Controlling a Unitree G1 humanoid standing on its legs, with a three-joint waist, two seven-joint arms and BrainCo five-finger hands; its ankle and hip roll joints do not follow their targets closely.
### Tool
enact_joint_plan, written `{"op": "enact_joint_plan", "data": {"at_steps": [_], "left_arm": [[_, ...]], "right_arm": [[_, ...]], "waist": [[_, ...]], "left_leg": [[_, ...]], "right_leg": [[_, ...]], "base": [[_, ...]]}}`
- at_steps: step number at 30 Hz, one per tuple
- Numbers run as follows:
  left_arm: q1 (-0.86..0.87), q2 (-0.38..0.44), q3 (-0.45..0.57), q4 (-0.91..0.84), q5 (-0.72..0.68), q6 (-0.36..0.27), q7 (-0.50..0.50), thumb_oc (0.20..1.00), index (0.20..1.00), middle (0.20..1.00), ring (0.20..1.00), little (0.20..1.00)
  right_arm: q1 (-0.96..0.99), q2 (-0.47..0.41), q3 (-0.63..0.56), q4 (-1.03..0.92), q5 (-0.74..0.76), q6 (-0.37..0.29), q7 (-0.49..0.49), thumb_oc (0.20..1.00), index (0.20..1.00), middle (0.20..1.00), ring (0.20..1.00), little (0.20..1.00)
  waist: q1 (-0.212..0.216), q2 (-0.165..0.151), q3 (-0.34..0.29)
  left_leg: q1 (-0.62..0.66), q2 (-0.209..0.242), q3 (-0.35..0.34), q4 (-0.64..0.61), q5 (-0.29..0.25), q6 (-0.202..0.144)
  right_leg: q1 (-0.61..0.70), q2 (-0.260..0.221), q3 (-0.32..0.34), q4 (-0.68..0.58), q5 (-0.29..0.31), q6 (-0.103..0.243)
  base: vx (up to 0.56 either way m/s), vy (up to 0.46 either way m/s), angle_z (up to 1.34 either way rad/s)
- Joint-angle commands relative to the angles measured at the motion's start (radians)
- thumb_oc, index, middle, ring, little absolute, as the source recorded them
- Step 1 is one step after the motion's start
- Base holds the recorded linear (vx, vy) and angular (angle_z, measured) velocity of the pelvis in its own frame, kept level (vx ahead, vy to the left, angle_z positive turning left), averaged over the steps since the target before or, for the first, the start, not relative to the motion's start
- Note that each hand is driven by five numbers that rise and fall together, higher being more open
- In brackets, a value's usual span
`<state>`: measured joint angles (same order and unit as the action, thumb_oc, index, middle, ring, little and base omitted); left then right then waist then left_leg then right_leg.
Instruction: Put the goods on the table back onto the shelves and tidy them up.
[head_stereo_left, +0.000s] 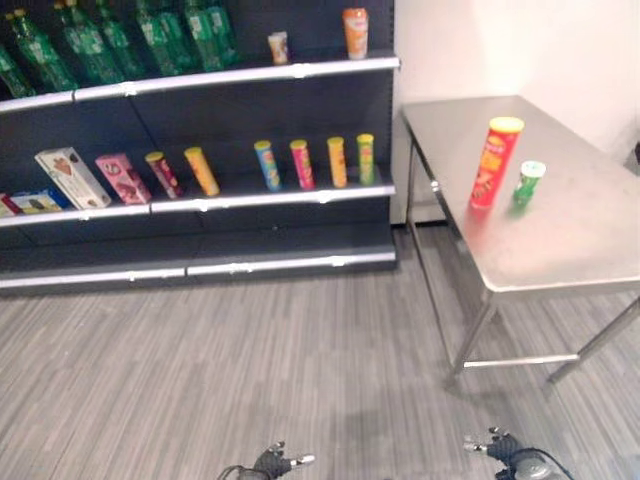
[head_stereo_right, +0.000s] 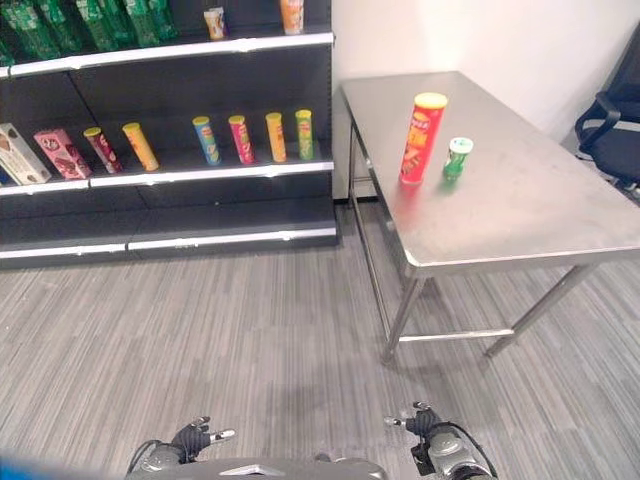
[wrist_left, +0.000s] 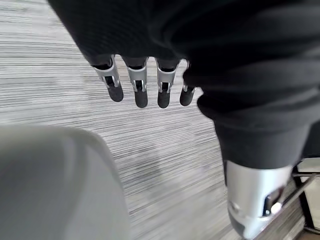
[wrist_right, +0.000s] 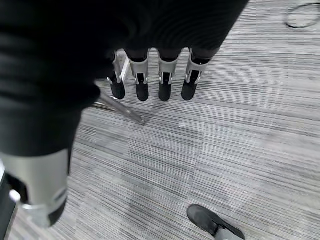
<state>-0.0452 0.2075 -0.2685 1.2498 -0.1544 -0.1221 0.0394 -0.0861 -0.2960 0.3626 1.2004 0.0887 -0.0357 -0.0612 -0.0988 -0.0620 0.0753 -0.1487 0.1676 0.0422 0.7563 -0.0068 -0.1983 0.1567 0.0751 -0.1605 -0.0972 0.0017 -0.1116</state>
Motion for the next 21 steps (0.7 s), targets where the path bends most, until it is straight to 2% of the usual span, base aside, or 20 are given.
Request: {"op": "enact_joint_plan", "data": {"at_steps": [1, 2, 3, 4, 5, 7, 9, 13, 15, 18, 21], "left_arm": [[-0.059, 0.016, -0.022, -0.020, -0.032, -0.017, 0.019, 1.000, 1.000, 1.000, 1.000, 1.000], [-0.056, 0.015, -0.024, -0.019, -0.030, -0.016, 0.019, 1.000, 1.000, 1.000, 1.000, 1.000], [-0.052, 0.015, -0.026, -0.017, -0.027, -0.018, 0.024, 1.000, 1.000, 1.000, 1.000, 1.000], [-0.049, 0.014, -0.025, -0.014, -0.029, -0.020, 0.028, 1.000, 1.000, 1.000, 1.000, 1.000], [-0.048, 0.014, -0.025, -0.014, -0.029, -0.020, 0.028, 1.000, 1.000, 1.000, 1.000, 1.000], [-0.047, 0.014, -0.018, -0.009, -0.043, -0.024, 0.029, 1.000, 1.000, 1.000, 1.000, 1.000], [-0.044, 0.013, -0.013, -0.004, -0.048, -0.024, 0.028, 1.000, 1.000, 1.000, 1.000, 1.000], [-0.029, 0.007, 0.001, 0.010, -0.042, -0.027, 0.024, 1.000, 1.000, 1.000, 1.000, 1.000], [-0.019, 0.000, 0.001, 0.021, -0.031, -0.029, 0.023, 1.000, 1.000, 1.000, 1.000, 1.000], [-0.016, 0.004, -0.004, 0.022, -0.022, -0.031, 0.021, 1.000, 1.000, 1.000, 1.000, 1.000], [-0.022, 0.017, -0.009, 0.012, -0.014, -0.034, 0.019, 1.000, 1.000, 1.000, 1.000, 1.000]], "right_arm": [[-0.038, -0.016, -0.031, -0.004, 0.028, -0.024, -0.016, 1.000, 1.000, 1.000, 1.000, 1.000], [-0.036, -0.014, -0.030, -0.003, 0.026, -0.023, -0.017, 1.000, 1.000, 1.000, 1.000, 1.000], [-0.035, -0.010, -0.027, 0.002, 0.018, -0.023, -0.019, 1.000, 1.000, 1.000, 1.000, 1.000], [-0.034, -0.005, -0.021, 0.011, 0.008, -0.023, -0.022, 1.000, 1.000, 1.000, 1.000, 1.000], [-0.033, -0.005, -0.021, 0.011, 0.008, -0.023, -0.022, 1.000, 1.000, 1.000, 1.000, 1.000], [-0.028, -0.003, -0.022, 0.016, 0.003, -0.025, -0.024, 1.000, 1.000, 1.000, 1.000, 1.000], [-0.025, -0.003, -0.026, 0.022, -0.001, -0.023, -0.025, 1.000, 1.000, 1.000, 1.000, 1.000], [-0.015, -0.001, -0.027, 0.037, -0.020, -0.018, -0.019, 1.000, 1.000, 1.000, 1.000, 1.000], [-0.007, 0.002, -0.033, 0.044, -0.032, -0.017, -0.013, 1.000, 1.000, 1.000, 1.000, 1.000], [0.003, 0.008, -0.041, 0.051, -0.033, -0.013, -0.004, 1.000, 1.000, 1.000, 1.000, 1.000], [0.011, 0.019, -0.049, 0.050, -0.033, -0.006, 0.007, 1.000, 1.000, 1.000, 1.000, 1.000]], "waist": [[0.008, -0.018, 0.111], [0.015, -0.018, 0.116], [0.030, -0.015, 0.122], [0.051, 0.002, 0.120], [0.051, 0.000, 0.124], [0.064, 0.017, 0.133], [0.063, 0.024, 0.140], [0.076, 0.031, 0.145], [0.077, 0.040, 0.126], [0.072, 0.032, 0.104], [0.068, 0.012, 0.080]], "left_leg": [[0.113, 0.020, 0.063, -0.315, 0.036, 0.081], [0.107, 0.026, 0.071, -0.390, 0.030, 0.078], [0.089, 0.016, 0.043, -0.528, 0.036, 0.073], [0.061, 0.004, -0.036, -0.658, 0.080, 0.058], [0.069, 0.002, -0.035, -0.663, 0.081, 0.058], [0.051, 0.000, -0.113, -0.767, 0.140, 0.038], [0.029, 0.004, -0.126, -0.816, 0.161, 0.024], [0.024, 0.017, -0.166, -0.816, 0.176, 0.011], [0.041, 0.024, -0.156, -0.820, 0.170, 0.009], [0.053, 0.016, -0.117, -0.792, 0.149, 0.017], [0.053, -0.017, -0.064, -0.741, 0.097, 0.049]], "right_leg": [[-0.003, -0.096, 0.051, 0.010, -0.101, 0.143], [0.013, -0.095, 0.055, 0.010, -0.114, 0.145], [0.032, -0.094, 0.065, 0.010, -0.130, 0.151], [0.053, -0.078, 0.084, 0.010, -0.148, 0.154], [0.058, -0.080, 0.083, 0.010, -0.150, 0.154], [0.088, -0.066, 0.113, 0.010, -0.168, 0.150], [0.106, -0.061, 0.138, 0.010, -0.180, 0.146], [0.144, -0.066, 0.204, 0.010, -0.198, 0.151], [0.153, -0.083, 0.221, 0.010, -0.208, 0.172], [0.152, -0.135, 0.239, 0.010, -0.203, 0.197], [0.138, -0.204, 0.238, 0.047, -0.197, 0.241]], "base": [[0.21, -0.024, -0.31], [0.26, 0.008, -0.40], [0.34, 0.072, -0.41], [0.28, 0.058, -0.48], [0.24, 0.069, -0.37], [0.20, 0.055, -0.53], [0.22, 0.088, -0.73], [0.21, 0.158, -0.47], [0.22, 0.247, -0.68], [0.22, 0.268, -0.85], [0.24, 0.328, -0.28]]}}
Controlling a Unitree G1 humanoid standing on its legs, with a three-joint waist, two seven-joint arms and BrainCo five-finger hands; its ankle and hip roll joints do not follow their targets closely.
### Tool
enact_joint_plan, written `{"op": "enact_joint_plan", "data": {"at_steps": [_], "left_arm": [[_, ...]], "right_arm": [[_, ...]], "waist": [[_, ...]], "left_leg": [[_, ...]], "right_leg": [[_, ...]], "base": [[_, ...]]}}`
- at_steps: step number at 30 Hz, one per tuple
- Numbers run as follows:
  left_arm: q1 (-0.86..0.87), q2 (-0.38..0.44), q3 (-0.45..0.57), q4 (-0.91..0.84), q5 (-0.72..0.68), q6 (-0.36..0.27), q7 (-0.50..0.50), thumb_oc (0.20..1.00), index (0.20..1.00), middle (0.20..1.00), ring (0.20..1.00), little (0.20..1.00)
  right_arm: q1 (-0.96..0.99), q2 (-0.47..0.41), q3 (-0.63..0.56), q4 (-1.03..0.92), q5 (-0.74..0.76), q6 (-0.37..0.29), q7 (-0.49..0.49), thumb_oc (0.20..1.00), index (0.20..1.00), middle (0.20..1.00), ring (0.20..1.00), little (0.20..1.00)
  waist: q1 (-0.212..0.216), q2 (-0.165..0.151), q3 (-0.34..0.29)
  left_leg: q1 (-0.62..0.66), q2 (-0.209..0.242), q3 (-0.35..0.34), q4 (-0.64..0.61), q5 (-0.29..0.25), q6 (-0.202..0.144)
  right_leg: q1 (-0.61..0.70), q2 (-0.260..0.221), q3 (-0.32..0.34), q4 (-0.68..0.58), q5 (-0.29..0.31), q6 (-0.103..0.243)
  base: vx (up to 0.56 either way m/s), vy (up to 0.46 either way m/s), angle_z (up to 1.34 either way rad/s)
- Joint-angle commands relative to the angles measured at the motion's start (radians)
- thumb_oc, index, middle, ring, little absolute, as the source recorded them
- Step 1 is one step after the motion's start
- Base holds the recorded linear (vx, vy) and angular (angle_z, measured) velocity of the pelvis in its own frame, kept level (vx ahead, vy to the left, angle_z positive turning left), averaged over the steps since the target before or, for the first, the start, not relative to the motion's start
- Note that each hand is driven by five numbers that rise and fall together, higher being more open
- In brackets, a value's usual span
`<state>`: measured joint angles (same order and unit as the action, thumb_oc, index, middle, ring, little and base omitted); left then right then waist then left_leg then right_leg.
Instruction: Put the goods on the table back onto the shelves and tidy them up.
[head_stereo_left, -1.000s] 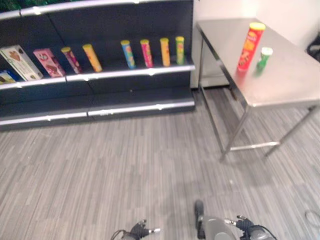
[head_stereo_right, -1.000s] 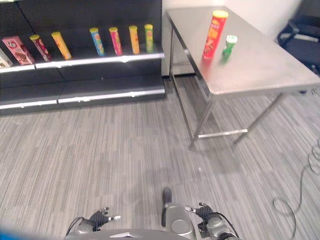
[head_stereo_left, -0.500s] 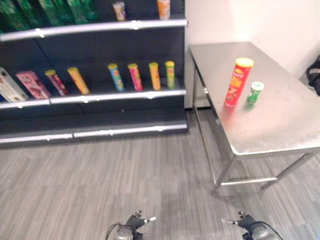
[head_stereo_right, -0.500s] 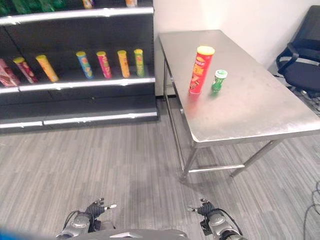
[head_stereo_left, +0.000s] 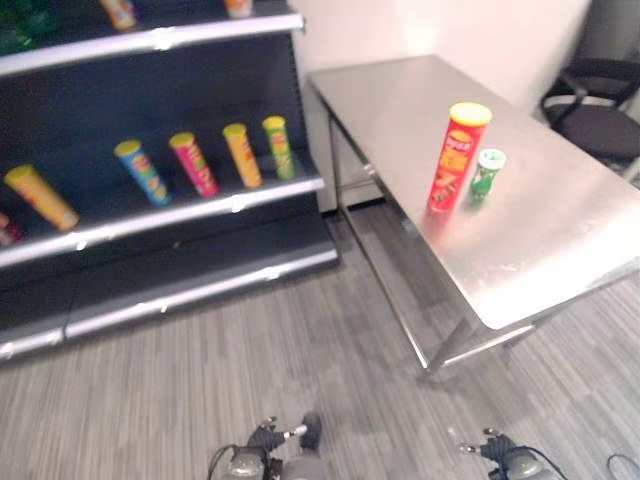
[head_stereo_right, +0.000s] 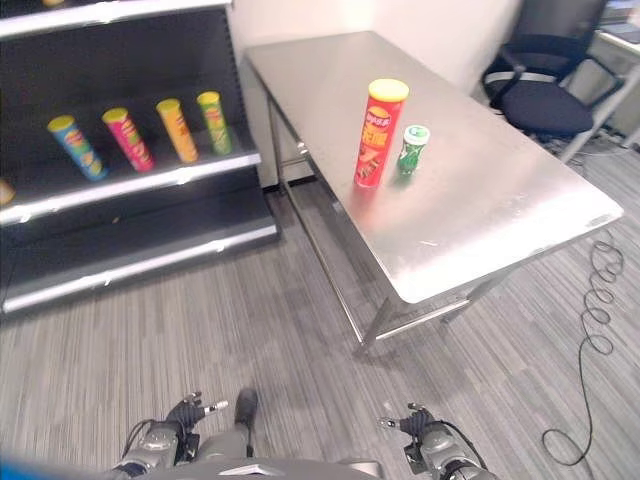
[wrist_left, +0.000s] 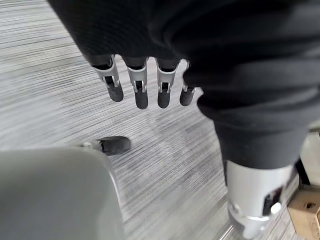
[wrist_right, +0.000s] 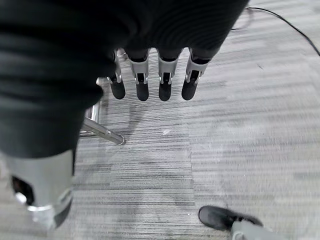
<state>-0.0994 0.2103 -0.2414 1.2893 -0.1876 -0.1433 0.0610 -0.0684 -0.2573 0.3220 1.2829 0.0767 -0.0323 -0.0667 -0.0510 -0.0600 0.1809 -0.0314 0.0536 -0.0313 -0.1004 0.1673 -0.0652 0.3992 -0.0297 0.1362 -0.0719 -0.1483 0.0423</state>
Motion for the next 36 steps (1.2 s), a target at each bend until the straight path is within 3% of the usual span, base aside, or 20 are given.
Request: {"op": "enact_joint_plan", "data": {"at_steps": [1, 2, 4, 6, 7, 8, 9, 10, 13, 16, 21, 22, 23, 25, 27, 29, 31, 33, 36], "left_arm": [[0.024, 0.024, -0.038, -0.034, 0.022, -0.012, -0.002, 1.000, 1.000, 1.000, 1.000, 1.000], [0.025, 0.024, -0.038, -0.034, 0.022, -0.012, -0.002, 1.000, 1.000, 1.000, 1.000, 1.000], [0.014, 0.033, -0.041, -0.043, 0.028, -0.010, -0.004, 1.000, 1.000, 1.000, 1.000, 1.000], [0.001, 0.039, -0.045, -0.057, 0.022, -0.007, -0.006, 1.000, 1.000, 1.000, 1.000, 1.000], [-0.006, 0.040, -0.050, -0.063, 0.019, -0.007, -0.006, 1.000, 1.000, 1.000, 1.000, 1.000], [-0.008, 0.041, -0.055, -0.065, 0.021, -0.005, -0.008, 1.000, 1.000, 1.000, 1.000, 1.000], [-0.008, 0.041, -0.055, -0.065, 0.021, -0.005, -0.008, 1.000, 1.000, 1.000, 1.000, 1.000], [-0.007, 0.041, -0.066, -0.066, 0.034, -0.002, -0.011, 1.000, 1.000, 1.000, 1.000, 1.000], [-0.014, 0.037, -0.074, -0.066, 0.037, -0.002, -0.014, 1.000, 1.000, 1.000, 1.000, 1.000], [-0.016, 0.030, -0.085, -0.066, 0.054, -0.005, -0.018, 1.000, 1.000, 1.000, 1.000, 1.000], [-0.016, 0.030, -0.085, -0.066, 0.054, -0.005, -0.018, 1.000, 1.000, 1.000, 1.000, 1.000], [-0.006, 0.022, -0.082, -0.065, 0.062, -0.006, -0.018, 1.000, 1.000, 1.000, 1.000, 1.000], [-0.004, 0.014, -0.077, -0.070, 0.051, -0.005, -0.019, 1.000, 1.000, 1.000, 1.000, 1.000], [-0.013, 0.013, -0.077, -0.091, 0.028, -0.005, -0.016, 1.000, 1.000, 1.000, 1.000, 1.000], [-0.021, 0.006, -0.075, -0.104, 0.008, -0.010, -0.007, 1.000, 1.000, 1.000, 1.000, 1.000], [-0.024, 0.002, -0.078, -0.116, -0.007, -0.017, -0.001, 1.000, 1.000, 1.000, 1.000, 1.000], [-0.027, -0.001, -0.083, -0.116, -0.009, -0.020, 0.003, 1.000, 1.000, 1.000, 1.000, 1.000], [-0.031, -0.001, -0.090, -0.100, 0.007, -0.016, 0.012, 1.000, 1.000, 1.000, 1.000, 1.000], [-0.025, 0.003, -0.097, -0.086, 0.026, -0.015, 0.004, 1.000, 1.000, 1.000, 1.000, 1.000]], "right_arm": [[-0.003, -0.012, -0.014, -0.036, -0.015, -0.008, 0.019, 1.000, 1.000, 1.000, 1.000, 1.000], [-0.003, -0.012, -0.014, -0.036, -0.015, -0.008, 0.019, 1.000, 1.000, 1.000, 1.000, 1.000], [-0.007, -0.006, -0.024, -0.039, -0.004, -0.008, 0.022, 1.000, 1.000, 1.000, 1.000, 1.000], [-0.019, -0.007, -0.026, -0.052, 0.000, -0.008, 0.022, 1.000, 1.000, 1.000, 1.000, 1.000], [-0.028, -0.007, -0.027, -0.059, 0.002, -0.008, 0.019, 1.000, 1.000, 1.000, 1.000, 1.000], [-0.026, -0.005, -0.030, -0.063, 0.003, -0.010, 0.016, 1.000, 1.000, 1.000, 1.000, 1.000], [-0.026, -0.005, -0.030, -0.063, 0.003, -0.010, 0.016, 1.000, 1.000, 1.000, 1.000, 1.000], [-0.020, -0.002, -0.026, -0.074, 0.003, -0.011, 0.010, 1.000, 1.000, 1.000, 1.000, 1.000], [-0.031, -0.005, -0.024, -0.072, 0.003, -0.011, 0.004, 1.000, 1.000, 1.000, 1.000, 1.000], [-0.025, -0.008, -0.025, -0.064, 0.013, -0.014, 0.000, 1.000, 1.000, 1.000, 1.000, 1.000], [-0.025, -0.008, -0.025, -0.064, 0.013, -0.014, 0.000, 1.000, 1.000, 1.000, 1.000, 1.000], [-0.006, -0.010, -0.024, -0.053, 0.009, -0.013, 0.001, 1.000, 1.000, 1.000, 1.000, 1.000], [0.007, -0.021, -0.025, -0.035, 0.010, -0.016, 0.000, 1.000, 1.000, 1.000, 1.000, 1.000], [0.001, -0.031, -0.022, -0.037, 0.017, -0.017, -0.006, 1.000, 1.000, 1.000, 1.000, 1.000], [-0.011, -0.040, -0.018, -0.032, 0.021, -0.017, -0.012, 1.000, 1.000, 1.000, 1.000, 1.000], [-0.014, -0.046, -0.013, -0.036, 0.021, -0.017, -0.013, 1.000, 1.000, 1.000, 1.000, 1.000], [-0.020, -0.049, -0.010, -0.043, 0.019, -0.018, -0.011, 1.000, 1.000, 1.000, 1.000, 1.000], [-0.025, -0.053, -0.009, -0.047, 0.013, -0.019, -0.010, 1.000, 1.000, 1.000, 1.000, 1.000], [-0.001, -0.039, -0.033, -0.038, 0.018, -0.010, -0.006, 1.000, 1.000, 1.000, 1.000, 1.000]], "waist": [[0.014, 0.005, -0.039], [0.015, 0.004, -0.040], [0.008, 0.008, -0.046], [0.000, 0.014, -0.028], [-0.003, 0.021, -0.012], [-0.002, 0.032, -0.008], [-0.002, 0.031, -0.007], [-0.021, 0.047, 0.001], [-0.036, 0.047, 0.011], [-0.053, 0.030, 0.011], [-0.053, 0.030, 0.012], [-0.045, 0.016, -0.017], [-0.039, 0.001, -0.022], [-0.030, -0.005, 0.008], [-0.020, -0.008, 0.026], [-0.013, -0.010, 0.031], [-0.001, -0.007, 0.016], [0.004, 0.008, 0.003], [-0.026, 0.025, -0.033]], "left_leg": [[-0.059, 0.066, 0.033, 0.136, -0.113, -0.054], [-0.059, 0.065, 0.034, 0.137, -0.113, -0.054], [-0.035, 0.021, 0.048, 0.144, -0.155, -0.005], [-0.011, -0.009, 0.053, 0.152, -0.181, 0.034], [0.007, -0.019, 0.063, 0.152, -0.192, 0.048], [0.028, -0.019, 0.075, 0.145, -0.202, 0.055], [0.029, -0.020, 0.075, 0.144, -0.202, 0.055], [0.102, -0.019, 0.097, 0.091, -0.226, 0.063], [0.128, -0.022, 0.105, 0.086, -0.251, 0.061], [0.144, -0.027, 0.103, 0.104, -0.277, 0.055], [0.144, -0.027, 0.102, 0.104, -0.277, 0.055], [0.149, -0.016, 0.119, 0.115, -0.287, 0.036], [0.119, 0.016, 0.127, 0.269, -0.302, -0.021], [0.031, 0.031, 0.092, 0.486, -0.260, -0.059], [-0.006, 0.041, 0.059, 0.553, -0.222, -0.075], [-0.003, 0.071, 0.051, 0.474, -0.229, -0.076], [0.022, 0.082, 0.009, 0.313, -0.253, -0.068], [0.035, 0.096, -0.031, 0.198, -0.234, -0.071], [0.103, 0.095, 0.002, 0.090, -0.222, -0.063]], "right_leg": [[-0.140, -0.134, -0.052, 0.099, -0.037, 0.118], [-0.142, -0.135, -0.051, 0.100, -0.038, 0.119], [-0.213, -0.158, -0.036, 0.254, -0.001, 0.145], [-0.294, -0.169, -0.035, 0.407, 0.119, 0.156], [-0.334, -0.181, -0.056, 0.475, 0.173, 0.150], [-0.361, -0.202, -0.105, 0.521, 0.187, 0.140], [-0.361, -0.203, -0.105, 0.523, 0.186, 0.140], [-0.429, -0.199, -0.234, 0.518, 0.129, 0.104], [-0.497, -0.140, -0.328, 0.367, 0.074, 0.098], [-0.449, -0.105, -0.338, 0.191, 0.070, 0.102], [-0.448, -0.105, -0.338, 0.191, 0.070, 0.102], [-0.388, -0.083, -0.328, 0.117, 0.067, 0.076], [-0.308, -0.052, -0.334, 0.046, 0.049, 0.041], [-0.269, -0.036, -0.330, 0.026, 0.039, 0.012], [-0.237, -0.029, -0.322, 0.006, 0.032, 0.007], [-0.219, -0.047, -0.308, -0.005, 0.029, 0.022], [-0.221, -0.057, -0.289, -0.010, 0.025, 0.042], [-0.229, -0.065, -0.273, 0.000, 0.023, 0.058], [-0.249, -0.089, -0.248, 0.019, 0.046, 0.082]], "base": [[0.20, 0.288, -0.22], [0.24, 0.373, -0.16], [0.17, 0.300, -0.17], [0.08, 0.238, -0.08], [0.07, 0.248, 0.04], [0.05, 0.171, 0.13], [0.21, 0.254, 0.05], [0.22, 0.182, -0.07], [0.19, 0.046, -0.25], [0.14, -0.046, -0.22], [0.04, -0.024, 0.12], [0.31, -0.249, 0.13], [0.31, -0.289, 0.12], [0.08, -0.148, -0.09], [0.06, 0.026, 0.11], [0.11, 0.129, -0.28], [0.14, 0.153, -0.53], [0.12, 0.166, -0.61], [0.13, 0.230, -0.59]]}}
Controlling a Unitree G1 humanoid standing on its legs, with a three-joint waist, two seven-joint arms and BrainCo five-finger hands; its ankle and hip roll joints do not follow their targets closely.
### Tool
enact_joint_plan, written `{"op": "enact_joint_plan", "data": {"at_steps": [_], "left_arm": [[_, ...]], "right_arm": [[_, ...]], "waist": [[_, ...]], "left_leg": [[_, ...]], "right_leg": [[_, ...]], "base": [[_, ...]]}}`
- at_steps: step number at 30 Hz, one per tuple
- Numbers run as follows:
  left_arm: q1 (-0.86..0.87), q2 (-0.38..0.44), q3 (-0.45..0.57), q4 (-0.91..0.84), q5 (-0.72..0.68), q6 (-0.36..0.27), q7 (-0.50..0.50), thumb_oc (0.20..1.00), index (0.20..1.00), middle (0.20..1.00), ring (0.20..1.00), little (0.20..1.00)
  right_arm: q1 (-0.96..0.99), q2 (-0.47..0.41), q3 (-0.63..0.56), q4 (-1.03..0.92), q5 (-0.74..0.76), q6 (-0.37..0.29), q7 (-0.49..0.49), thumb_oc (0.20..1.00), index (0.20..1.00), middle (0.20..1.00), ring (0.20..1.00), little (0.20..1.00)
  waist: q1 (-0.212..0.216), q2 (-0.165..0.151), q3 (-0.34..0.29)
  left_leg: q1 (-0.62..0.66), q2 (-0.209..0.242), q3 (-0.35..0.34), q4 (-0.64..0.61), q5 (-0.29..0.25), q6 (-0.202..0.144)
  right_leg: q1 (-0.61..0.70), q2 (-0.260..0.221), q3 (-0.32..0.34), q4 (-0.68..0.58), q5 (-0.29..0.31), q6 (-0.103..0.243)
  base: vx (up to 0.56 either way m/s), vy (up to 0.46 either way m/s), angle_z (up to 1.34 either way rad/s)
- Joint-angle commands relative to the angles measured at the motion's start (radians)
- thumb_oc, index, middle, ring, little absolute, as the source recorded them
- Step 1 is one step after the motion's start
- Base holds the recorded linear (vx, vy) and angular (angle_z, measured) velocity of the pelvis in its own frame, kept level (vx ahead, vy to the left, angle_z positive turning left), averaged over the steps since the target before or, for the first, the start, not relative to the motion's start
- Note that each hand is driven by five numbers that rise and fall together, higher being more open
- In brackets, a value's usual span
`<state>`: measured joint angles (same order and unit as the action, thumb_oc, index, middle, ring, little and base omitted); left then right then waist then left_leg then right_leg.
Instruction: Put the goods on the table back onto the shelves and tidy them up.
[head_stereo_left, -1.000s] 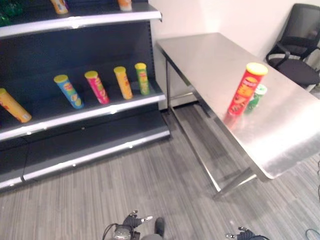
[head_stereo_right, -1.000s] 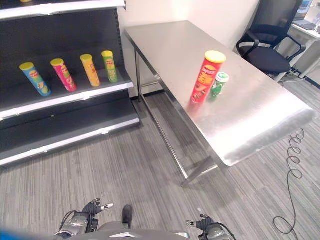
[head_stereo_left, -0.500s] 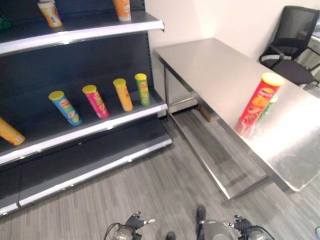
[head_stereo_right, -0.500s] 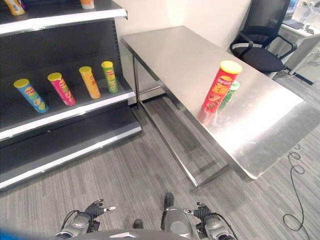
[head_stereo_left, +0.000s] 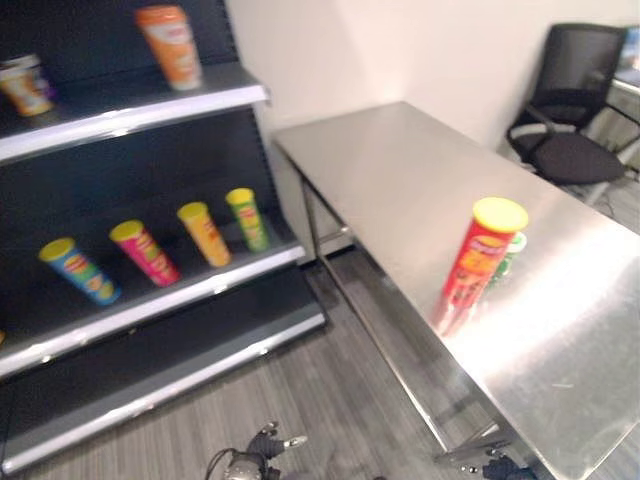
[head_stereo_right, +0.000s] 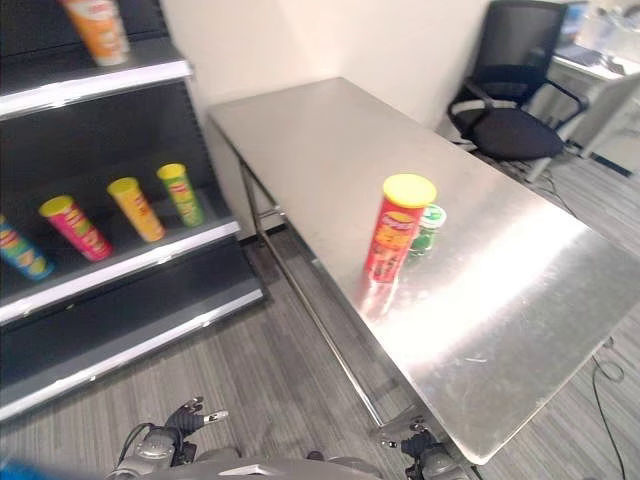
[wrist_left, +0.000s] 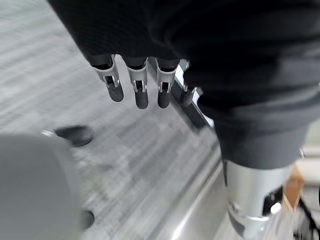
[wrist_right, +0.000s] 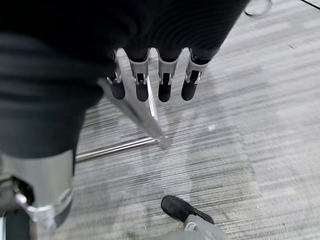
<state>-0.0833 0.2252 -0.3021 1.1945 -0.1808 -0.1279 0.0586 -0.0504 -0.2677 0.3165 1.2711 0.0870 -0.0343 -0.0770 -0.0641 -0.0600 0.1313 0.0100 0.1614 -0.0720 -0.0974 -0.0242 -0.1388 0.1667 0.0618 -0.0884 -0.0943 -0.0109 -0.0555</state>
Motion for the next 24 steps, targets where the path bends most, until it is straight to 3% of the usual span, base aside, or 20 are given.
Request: {"op": "enact_joint_plan", "data": {"at_steps": [1, 8, 14, 17, 18, 20, 24], "left_arm": [[-0.040, -0.008, -0.035, 0.007, 0.021, -0.031, 0.004, 1.000, 1.000, 1.000, 1.000, 1.000], [-0.041, 0.009, -0.017, 0.021, 0.037, -0.030, -0.001, 1.000, 1.000, 1.000, 1.000, 1.000], [-0.050, 0.023, -0.013, 0.036, 0.063, -0.030, -0.013, 1.000, 1.000, 1.000, 1.000, 1.000], [-0.049, 0.032, -0.008, 0.030, 0.067, -0.032, -0.021, 1.000, 1.000, 1.000, 1.000, 1.000], [-0.053, 0.037, -0.007, 0.027, 0.067, -0.035, -0.028, 1.000, 1.000, 1.000, 1.000, 1.000], [-0.054, 0.042, -0.005, 0.025, 0.068, -0.036, -0.032, 1.000, 1.000, 1.000, 1.000, 1.000], [-0.065, 0.065, 0.004, 0.046, 0.086, -0.031, -0.047, 1.000, 1.000, 1.000, 1.000, 1.000]], "right_arm": [[-0.017, -0.025, -0.029, -0.027, 0.007, -0.008, 0.008, 1.000, 1.000, 1.000, 1.000, 1.000], [0.007, -0.009, -0.066, 0.032, -0.007, 0.014, 0.014, 1.000, 1.000, 1.000, 1.000, 1.000], [0.059, -0.048, -0.194, 0.125, 0.050, 0.028, 0.013, 1.000, 1.000, 1.000, 1.000, 1.000], [0.090, -0.112, -0.301, 0.169, 0.127, 0.029, 0.015, 1.000, 1.000, 1.000, 1.000, 1.000], [0.106, -0.177, -0.378, 0.195, 0.180, 0.030, 0.015, 1.000, 1.000, 1.000, 1.000, 1.000], [0.117, -0.213, -0.412, 0.213, 0.191, 0.033, 0.020, 1.000, 1.000, 1.000, 1.000, 1.000], [0.172, -0.409, -0.584, 0.271, 0.242, 0.040, 0.026, 1.000, 1.000, 1.000, 1.000, 1.000]], "waist": [[-0.014, 0.025, 0.009], [-0.032, 0.023, 0.000], [-0.060, 0.011, -0.004], [-0.073, 0.005, -0.005], [-0.080, 0.000, -0.003], [-0.082, -0.002, -0.003], [-0.098, -0.014, -0.008]], "left_leg": [[0.077, -0.022, 0.063, 0.066, -0.032, 0.015], [0.109, -0.075, 0.140, 0.048, -0.061, 0.066], [0.115, -0.101, 0.170, 0.047, -0.080, 0.086], [0.115, -0.109, 0.178, 0.044, -0.085, 0.091], [0.113, -0.111, 0.180, 0.045, -0.087, 0.092], [0.114, -0.111, 0.181, 0.044, -0.089, 0.092], [0.117, -0.112, 0.180, 0.040, -0.090, 0.089]], "right_leg": [[-0.024, -0.192, -0.017, 0.042, -0.085, 0.188], [-0.063, -0.252, 0.026, 0.057, -0.058, 0.231], [-0.079, -0.284, 0.047, 0.064, -0.040, 0.261], [-0.089, -0.292, 0.052, 0.068, -0.030, 0.272], [-0.095, -0.296, 0.055, 0.071, -0.025, 0.277], [-0.095, -0.297, 0.055, 0.071, -0.023, 0.279], [-0.092, -0.301, 0.045, 0.070, -0.020, 0.286]], "base": [[0.09, 0.236, -0.60], [0.04, 0.176, -0.23], [0.04, 0.095, -0.24], [0.03, 0.048, -0.14], [0.02, 0.035, -0.07], [0.00, 0.000, 0.00], [0.02, 0.006, 0.00]]}}
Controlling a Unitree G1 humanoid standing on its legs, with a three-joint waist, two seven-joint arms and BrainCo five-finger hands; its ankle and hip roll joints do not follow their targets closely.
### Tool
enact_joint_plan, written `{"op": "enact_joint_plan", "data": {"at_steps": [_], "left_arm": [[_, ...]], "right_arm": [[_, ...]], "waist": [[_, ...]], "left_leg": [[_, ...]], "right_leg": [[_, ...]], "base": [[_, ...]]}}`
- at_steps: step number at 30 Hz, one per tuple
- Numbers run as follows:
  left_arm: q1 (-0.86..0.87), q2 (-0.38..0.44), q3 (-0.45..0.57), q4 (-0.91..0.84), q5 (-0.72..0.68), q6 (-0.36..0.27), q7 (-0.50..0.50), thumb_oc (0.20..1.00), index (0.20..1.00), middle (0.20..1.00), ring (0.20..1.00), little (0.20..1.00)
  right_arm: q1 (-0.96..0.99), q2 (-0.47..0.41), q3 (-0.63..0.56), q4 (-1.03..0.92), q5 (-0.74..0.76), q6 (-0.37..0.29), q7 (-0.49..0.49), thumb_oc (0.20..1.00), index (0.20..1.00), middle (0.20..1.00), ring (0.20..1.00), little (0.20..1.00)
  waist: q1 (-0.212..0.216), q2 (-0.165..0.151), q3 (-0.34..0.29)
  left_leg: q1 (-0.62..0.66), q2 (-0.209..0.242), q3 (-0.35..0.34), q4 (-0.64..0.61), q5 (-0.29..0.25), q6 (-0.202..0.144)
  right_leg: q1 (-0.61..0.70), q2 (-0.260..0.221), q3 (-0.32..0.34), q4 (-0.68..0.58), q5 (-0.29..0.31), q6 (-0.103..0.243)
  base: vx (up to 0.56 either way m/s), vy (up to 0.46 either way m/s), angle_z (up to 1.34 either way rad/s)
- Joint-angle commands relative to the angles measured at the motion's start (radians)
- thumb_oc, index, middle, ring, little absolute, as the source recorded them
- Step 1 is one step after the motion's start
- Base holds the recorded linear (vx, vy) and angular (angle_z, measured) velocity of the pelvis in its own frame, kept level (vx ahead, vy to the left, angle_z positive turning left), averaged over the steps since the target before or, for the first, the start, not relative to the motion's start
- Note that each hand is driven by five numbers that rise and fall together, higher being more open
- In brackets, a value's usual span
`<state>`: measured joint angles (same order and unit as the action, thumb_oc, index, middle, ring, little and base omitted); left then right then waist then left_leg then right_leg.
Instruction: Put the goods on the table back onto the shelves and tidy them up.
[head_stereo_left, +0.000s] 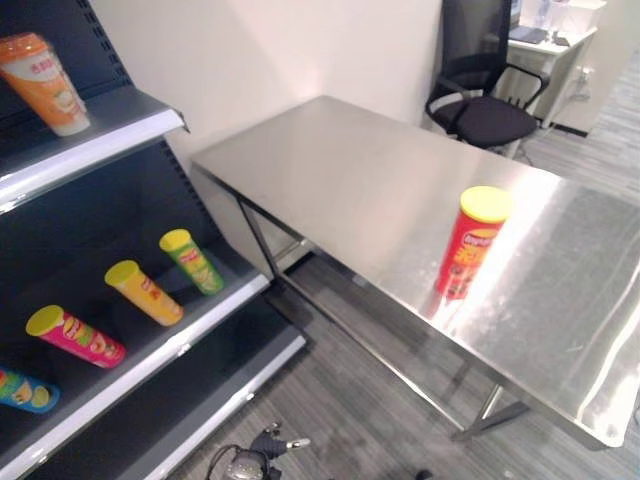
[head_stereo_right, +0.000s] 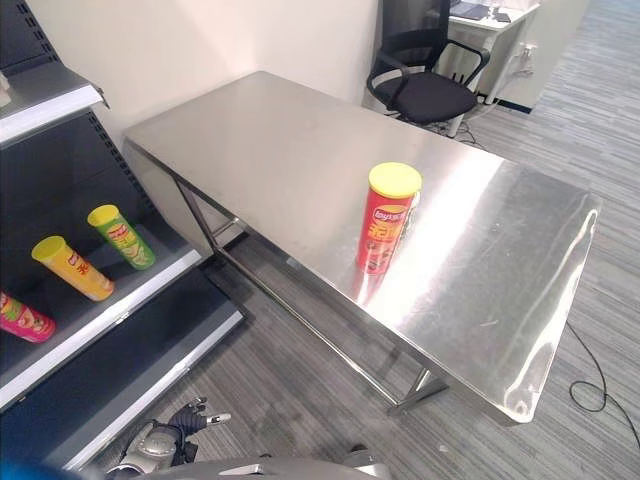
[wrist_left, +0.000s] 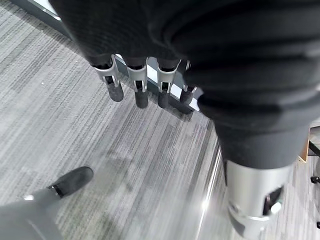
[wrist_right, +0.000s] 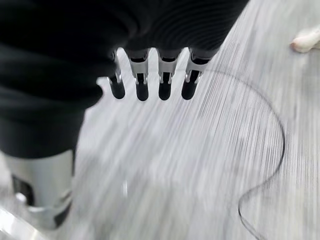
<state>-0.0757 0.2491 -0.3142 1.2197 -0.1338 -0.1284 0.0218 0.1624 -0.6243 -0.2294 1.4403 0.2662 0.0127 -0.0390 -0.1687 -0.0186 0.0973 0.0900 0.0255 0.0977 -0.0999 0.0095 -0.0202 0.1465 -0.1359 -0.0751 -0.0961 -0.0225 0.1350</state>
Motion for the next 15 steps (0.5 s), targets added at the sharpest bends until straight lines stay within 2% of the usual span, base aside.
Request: {"op": "enact_joint_plan", "data": {"at_steps": [1, 4, 6, 7, 8, 10, 13, 15], "left_arm": [[-0.077, 0.040, 0.016, 0.024, 0.042, -0.030, -0.012, 1.000, 1.000, 1.000, 1.000, 1.000], [-0.076, 0.038, 0.033, 0.045, 0.052, -0.028, -0.006, 1.000, 1.000, 1.000, 1.000, 1.000], [-0.070, 0.028, 0.043, 0.047, 0.058, -0.031, 0.005, 1.000, 1.000, 1.000, 1.000, 1.000], [-0.070, 0.028, 0.042, 0.047, 0.058, -0.031, 0.005, 1.000, 1.000, 1.000, 1.000, 1.000], [-0.046, 0.024, 0.062, 0.040, 0.067, -0.031, 0.008, 1.000, 1.000, 1.000, 1.000, 1.000], [-0.023, 0.015, 0.071, 0.020, 0.074, -0.029, 0.008, 1.000, 1.000, 1.000, 1.000, 1.000], [-0.004, 0.006, 0.077, -0.012, 0.072, -0.030, 0.003, 1.000, 1.000, 1.000, 1.000, 1.000], [-0.002, 0.004, 0.071, -0.021, 0.070, -0.032, 0.001, 1.000, 1.000, 1.000, 1.000, 1.000]], "right_arm": [[-0.036, -0.086, -0.066, 0.105, 0.066, -0.009, -0.013, 1.000, 1.000, 1.000, 1.000, 1.000], [-0.024, -0.218, -0.208, -0.008, 0.130, -0.049, -0.051, 1.000, 1.000, 1.000, 1.000, 1.000], [0.010, -0.235, -0.268, -0.242, 0.122, -0.090, -0.100, 1.000, 1.000, 1.000, 1.000, 1.000], [0.012, -0.234, -0.269, -0.243, 0.122, -0.090, -0.100, 1.000, 1.000, 1.000, 1.000, 1.000], [0.038, -0.270, -0.315, -0.582, 0.045, -0.130, -0.152, 1.000, 1.000, 1.000, 1.000, 1.000], [0.033, -0.310, -0.342, -0.886, -0.029, -0.161, -0.178, 1.000, 1.000, 1.000, 1.000, 1.000], [-0.007, -0.356, -0.334, -1.172, -0.092, -0.201, -0.157, 1.000, 1.000, 1.000, 1.000, 1.000], [-0.043, -0.372, -0.301, -1.236, -0.108, -0.217, -0.151, 1.000, 1.000, 1.000, 1.000, 1.000]], "waist": [[0.006, -0.055, 0.026], [-0.011, -0.062, 0.022], [-0.019, -0.059, 0.020], [-0.019, -0.059, 0.021], [-0.028, -0.059, 0.020], [-0.032, -0.055, 0.021], [-0.023, -0.051, 0.019], [-0.016, -0.051, 0.018]], "left_leg": [[0.037, 0.025, 0.009, 0.041, -0.123, -0.030], [0.042, 0.028, 0.010, 0.036, -0.123, -0.033], [0.043, 0.032, 0.013, 0.032, -0.123, -0.035], [0.045, 0.032, 0.013, 0.032, -0.123, -0.035], [0.047, 0.035, 0.022, 0.030, -0.118, -0.037], [0.058, 0.038, 0.029, 0.026, -0.122, -0.038], [0.065, 0.043, 0.031, 0.025, -0.121, -0.041], [0.065, 0.045, 0.029, 0.025, -0.119, -0.042]], "right_leg": [[-0.072, -0.103, 0.030, 0.073, -0.008, 0.097], [-0.074, -0.101, 0.032, 0.073, -0.010, 0.101], [-0.080, -0.098, 0.033, 0.075, -0.014, 0.101], [-0.079, -0.098, 0.033, 0.075, -0.014, 0.101], [-0.087, -0.096, 0.039, 0.076, -0.010, 0.100], [-0.086, -0.094, 0.044, 0.074, -0.012, 0.098], [-0.079, -0.091, 0.040, 0.070, -0.015, 0.092], [-0.075, -0.090, 0.034, 0.069, -0.017, 0.089]], "base": [[0.03, 0.009, 0.04], [0.01, 0.002, 0.01], [0.00, 0.000, 0.00], [-0.04, 0.000, -0.04], [-0.04, 0.001, -0.02], [0.00, 0.003, -0.12], [0.00, -0.020, -0.17], [-0.03, -0.028, 0.04]]}}
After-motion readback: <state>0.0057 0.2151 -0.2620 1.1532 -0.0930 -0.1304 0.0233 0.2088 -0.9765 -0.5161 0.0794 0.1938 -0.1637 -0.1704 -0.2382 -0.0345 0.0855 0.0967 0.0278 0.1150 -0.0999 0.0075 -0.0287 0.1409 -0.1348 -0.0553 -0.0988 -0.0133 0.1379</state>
